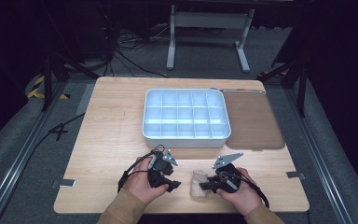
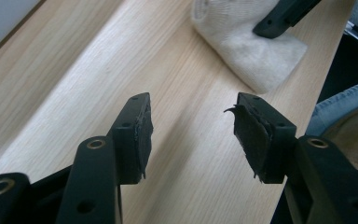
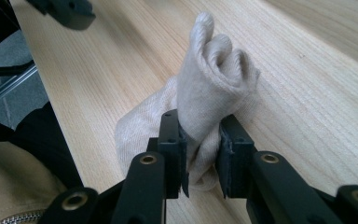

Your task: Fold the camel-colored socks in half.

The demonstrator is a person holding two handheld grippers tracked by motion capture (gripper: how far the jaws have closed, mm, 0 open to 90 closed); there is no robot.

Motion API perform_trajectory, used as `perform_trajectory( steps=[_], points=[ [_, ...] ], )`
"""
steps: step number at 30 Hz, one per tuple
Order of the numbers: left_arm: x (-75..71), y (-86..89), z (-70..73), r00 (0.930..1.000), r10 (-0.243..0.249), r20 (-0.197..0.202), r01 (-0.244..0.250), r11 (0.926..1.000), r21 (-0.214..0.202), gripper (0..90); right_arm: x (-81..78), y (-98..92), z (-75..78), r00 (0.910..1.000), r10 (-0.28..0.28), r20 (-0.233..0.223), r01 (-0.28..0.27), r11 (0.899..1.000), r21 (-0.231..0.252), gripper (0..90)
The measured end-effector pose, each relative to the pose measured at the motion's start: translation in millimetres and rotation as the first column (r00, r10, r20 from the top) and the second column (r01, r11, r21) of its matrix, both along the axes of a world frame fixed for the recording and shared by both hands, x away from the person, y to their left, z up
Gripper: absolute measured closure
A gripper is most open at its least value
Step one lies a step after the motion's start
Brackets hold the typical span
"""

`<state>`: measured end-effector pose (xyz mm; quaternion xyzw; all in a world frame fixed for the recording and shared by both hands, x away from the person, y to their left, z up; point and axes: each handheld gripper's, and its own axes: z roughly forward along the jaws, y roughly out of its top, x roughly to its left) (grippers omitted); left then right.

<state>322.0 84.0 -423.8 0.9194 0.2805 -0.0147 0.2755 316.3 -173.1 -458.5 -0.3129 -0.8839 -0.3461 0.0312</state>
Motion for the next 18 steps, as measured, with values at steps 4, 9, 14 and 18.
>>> perform_trajectory(
  steps=[4,9,14,18],
  points=[
    [1.3,5.8,2.6,0.9999,0.016,0.001,-0.016,0.9998,-0.009,47.5,-1.1,1.0,1.5,0.9999,0.004,0.012,-0.004,1.0,-0.012,74.4],
    [3.2,10.8,4.9,0.9996,0.027,-0.002,-0.027,0.9996,-0.009,47.1,-2.7,3.4,4.8,0.9993,0.015,0.034,-0.014,1.0,-0.024,74.7],
    [4.7,15.7,6.3,0.9991,0.042,0.004,-0.042,0.9989,-0.022,47.0,-2.4,2.3,10.1,0.9991,0.016,0.038,-0.015,1.0,-0.021,74.8],
    [5.0,19.4,7.6,0.9986,0.053,0.001,-0.053,0.9982,-0.028,46.9,-1.4,0.7,18.2,0.9987,0.014,0.048,-0.013,1.0,-0.012,74.8]
  ],
)
